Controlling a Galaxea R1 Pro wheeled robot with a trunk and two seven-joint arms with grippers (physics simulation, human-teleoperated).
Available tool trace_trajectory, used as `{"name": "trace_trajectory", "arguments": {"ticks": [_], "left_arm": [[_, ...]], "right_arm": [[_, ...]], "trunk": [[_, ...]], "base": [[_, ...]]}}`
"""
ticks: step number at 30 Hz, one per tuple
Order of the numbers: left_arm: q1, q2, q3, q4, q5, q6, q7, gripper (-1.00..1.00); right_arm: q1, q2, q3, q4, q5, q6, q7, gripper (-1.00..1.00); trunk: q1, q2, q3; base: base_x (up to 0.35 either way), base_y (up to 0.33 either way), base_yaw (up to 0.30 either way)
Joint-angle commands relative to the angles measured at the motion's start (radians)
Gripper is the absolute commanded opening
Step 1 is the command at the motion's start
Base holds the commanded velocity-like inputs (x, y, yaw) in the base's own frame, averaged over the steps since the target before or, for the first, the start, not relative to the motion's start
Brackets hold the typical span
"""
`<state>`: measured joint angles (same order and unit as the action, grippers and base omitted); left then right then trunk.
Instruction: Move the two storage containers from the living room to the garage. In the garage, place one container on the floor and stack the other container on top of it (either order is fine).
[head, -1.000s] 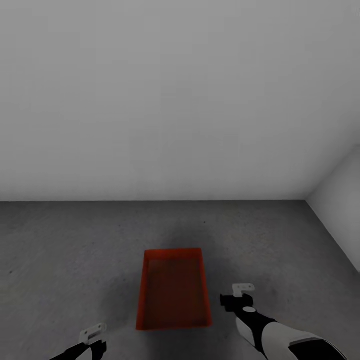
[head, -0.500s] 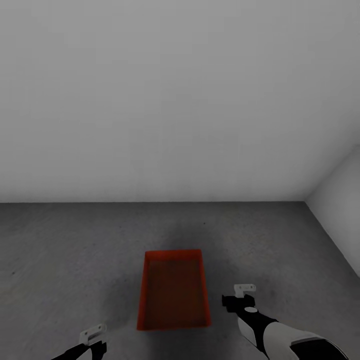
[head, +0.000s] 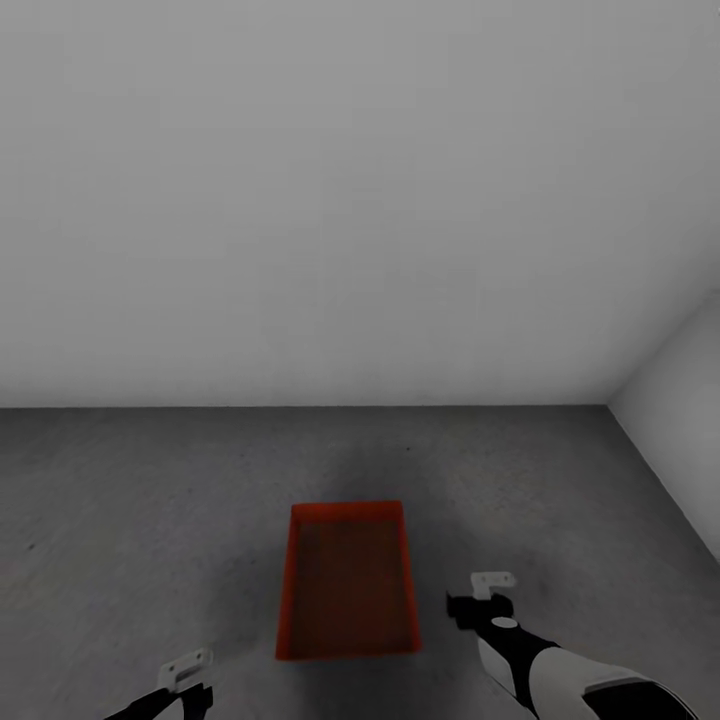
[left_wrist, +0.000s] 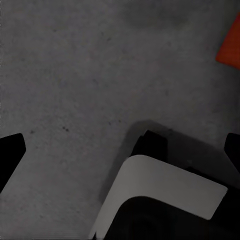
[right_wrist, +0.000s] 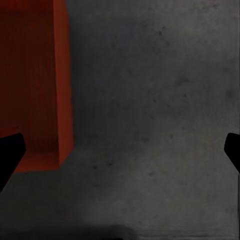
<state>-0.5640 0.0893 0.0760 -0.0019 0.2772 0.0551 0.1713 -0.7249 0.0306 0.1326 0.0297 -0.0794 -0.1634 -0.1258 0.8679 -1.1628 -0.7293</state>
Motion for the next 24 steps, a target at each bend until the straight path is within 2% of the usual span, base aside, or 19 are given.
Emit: {"name": "trace_trajectory", "arguments": {"ticks": [1,8,12,16,17,20,24], "left_arm": [[0.000,0.000,0.007,0.000,0.000,0.003,0.002,1.00],[0.002,-0.001,0.007,-0.001,0.000,-0.002,0.002,1.00],[0.002,-0.002,0.007,-0.001,0.000,0.000,0.002,1.00],[0.003,-0.002,0.007,-0.001,-0.001,0.006,0.005,1.00],[0.003,-0.003,0.007,0.000,-0.001,0.008,0.004,1.00],[0.003,-0.003,0.007,0.000,-0.001,0.008,0.003,1.00],[0.003,-0.006,0.007,0.000,-0.001,0.007,0.001,1.00]], "right_arm": [[0.003,-0.001,0.009,0.003,-0.008,-0.003,-0.003,1.00],[0.066,-0.018,0.009,0.004,-0.008,0.007,0.000,1.00],[0.074,-0.020,0.009,0.004,-0.008,0.014,0.002,1.00],[0.141,-0.030,0.009,0.003,-0.008,0.016,-0.008,1.00],[0.202,-0.063,0.008,0.004,-0.009,0.016,-0.008,1.00],[0.217,-0.068,0.008,0.004,-0.009,0.015,-0.011,1.00],[0.273,-0.074,0.008,0.004,-0.010,0.020,-0.013,1.00]], "trunk": [[-0.004,0.007,0.003],[-0.031,0.056,0.025],[-0.046,0.084,0.037],[-0.061,0.112,0.050],[-0.065,0.119,0.053],[-0.077,0.140,0.062],[-0.092,0.168,0.075]], "base": [[0.000,0.000,0.000],[0.000,0.000,0.000],[0.000,0.000,0.000],[0.000,0.000,0.000],[0.000,0.000,0.000],[0.000,0.000,0.000],[0.000,0.000,0.000]]}}
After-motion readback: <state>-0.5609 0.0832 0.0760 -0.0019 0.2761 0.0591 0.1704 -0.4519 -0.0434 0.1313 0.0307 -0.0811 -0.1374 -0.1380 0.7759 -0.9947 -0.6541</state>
